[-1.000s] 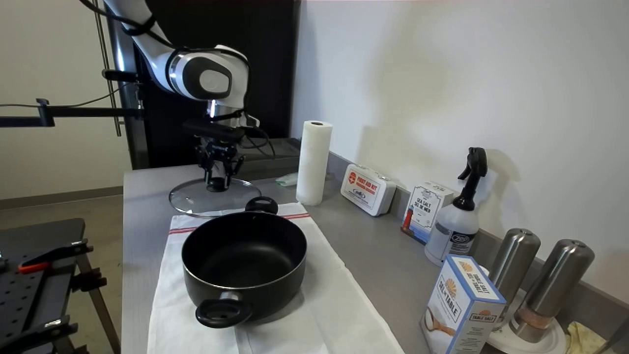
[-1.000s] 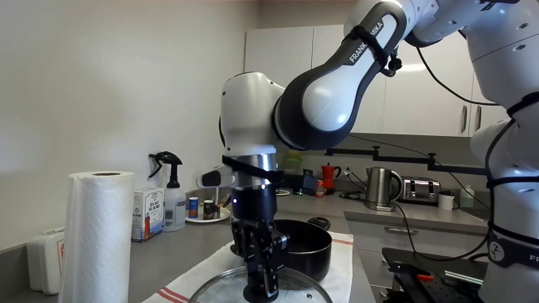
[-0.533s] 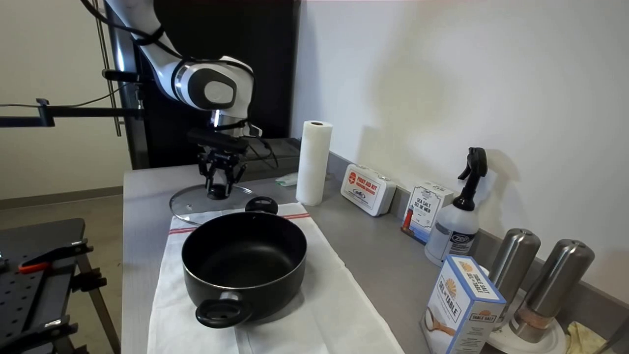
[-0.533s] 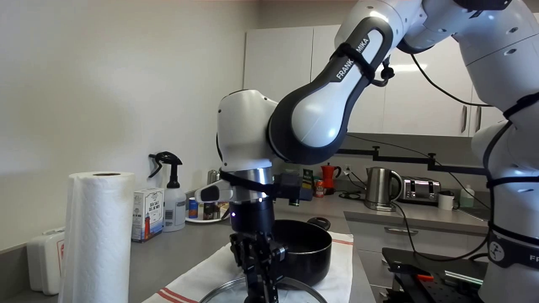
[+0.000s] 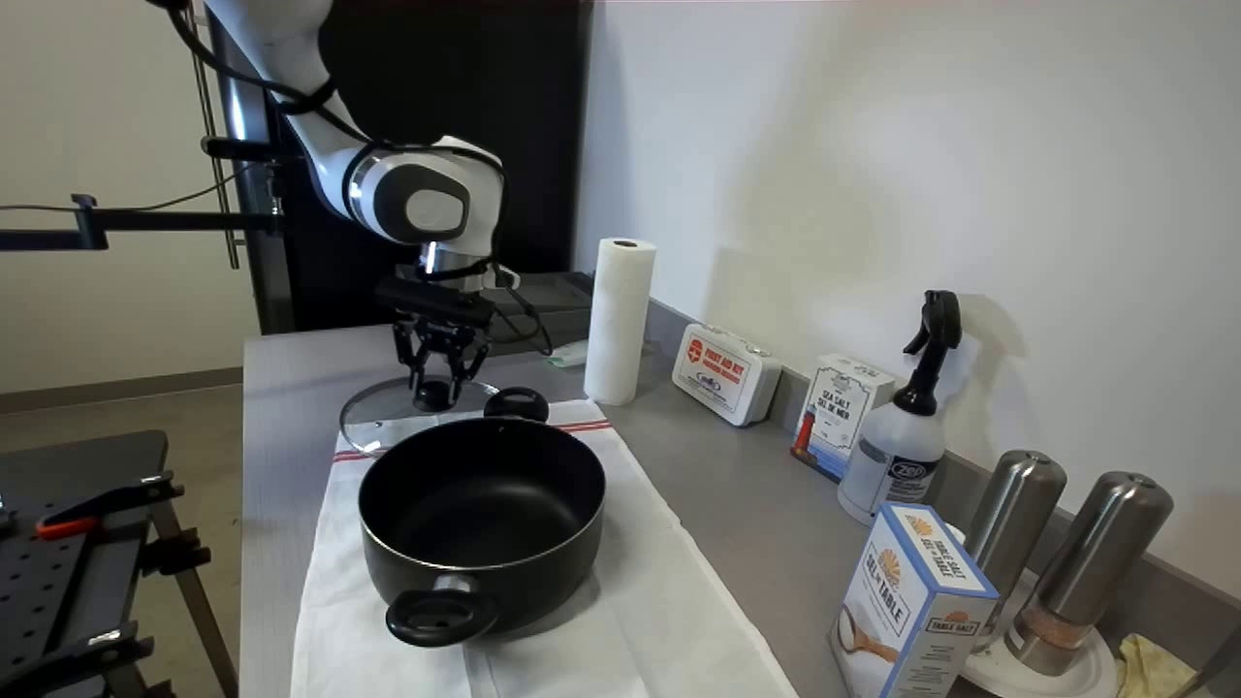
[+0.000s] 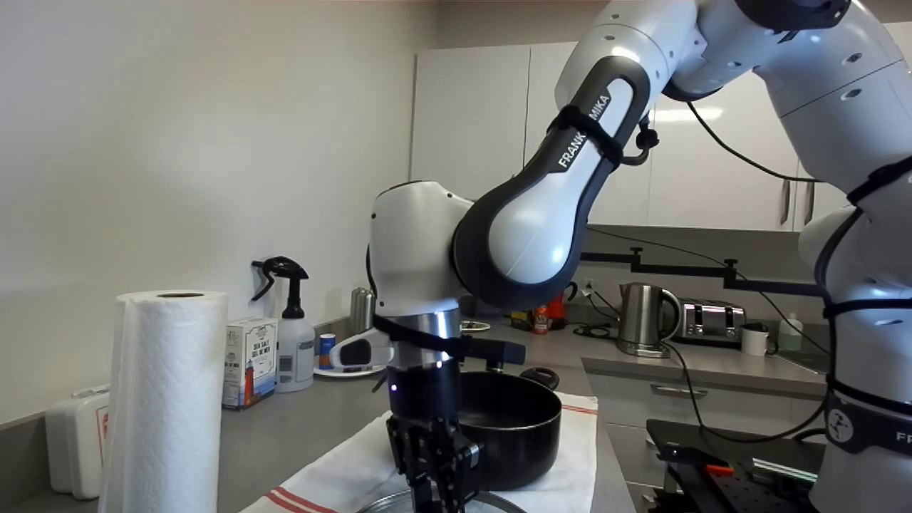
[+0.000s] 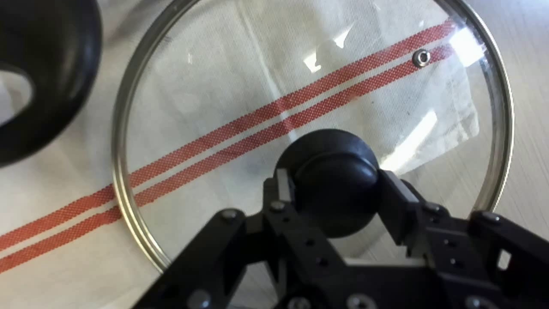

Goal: Remove the glass lid from the black pot and put it on the table

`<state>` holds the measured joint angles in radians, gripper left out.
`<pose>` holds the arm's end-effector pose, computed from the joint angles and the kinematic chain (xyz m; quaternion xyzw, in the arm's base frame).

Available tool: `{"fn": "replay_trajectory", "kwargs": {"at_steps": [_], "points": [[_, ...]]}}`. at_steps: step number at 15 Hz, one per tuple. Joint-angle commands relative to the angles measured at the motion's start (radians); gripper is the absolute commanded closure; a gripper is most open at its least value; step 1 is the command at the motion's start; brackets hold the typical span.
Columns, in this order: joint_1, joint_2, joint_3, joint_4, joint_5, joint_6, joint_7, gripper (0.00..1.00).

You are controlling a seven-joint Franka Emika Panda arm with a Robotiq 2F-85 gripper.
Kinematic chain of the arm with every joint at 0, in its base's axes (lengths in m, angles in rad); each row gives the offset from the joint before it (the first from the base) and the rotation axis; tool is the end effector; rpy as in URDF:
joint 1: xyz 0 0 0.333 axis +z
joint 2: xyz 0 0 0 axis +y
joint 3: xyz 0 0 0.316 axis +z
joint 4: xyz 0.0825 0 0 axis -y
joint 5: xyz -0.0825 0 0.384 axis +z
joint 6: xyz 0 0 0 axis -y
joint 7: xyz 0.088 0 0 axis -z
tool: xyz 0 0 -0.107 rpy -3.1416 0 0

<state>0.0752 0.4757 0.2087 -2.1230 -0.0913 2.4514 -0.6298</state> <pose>0.5370 0.1590 0.1769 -0.8820 -0.4659 0.0623 0.0328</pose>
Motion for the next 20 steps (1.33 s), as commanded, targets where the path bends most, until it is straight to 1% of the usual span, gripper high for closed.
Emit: {"fn": "replay_trajectory", "kwargs": {"at_steps": [1,6,11,12,13,16,17,20], "points": [[-0.008,0.024,0.010,-0.002,-0.014,0.063,-0.009,0.75],[0.015,0.054,-0.015,-0.022,-0.093,0.149,0.021,0.75],[0.021,0.057,-0.021,-0.031,-0.146,0.163,0.037,0.75],[0.020,0.056,-0.020,-0.032,-0.147,0.162,0.037,0.43],[0.020,0.056,-0.020,-0.032,-0.148,0.162,0.037,0.24],[0.014,0.059,-0.015,-0.033,-0.144,0.160,0.035,0.05],[0.011,0.057,-0.012,-0.034,-0.140,0.158,0.032,0.01],[-0.004,0.026,0.008,-0.048,-0.119,0.149,0.016,0.00]]}}
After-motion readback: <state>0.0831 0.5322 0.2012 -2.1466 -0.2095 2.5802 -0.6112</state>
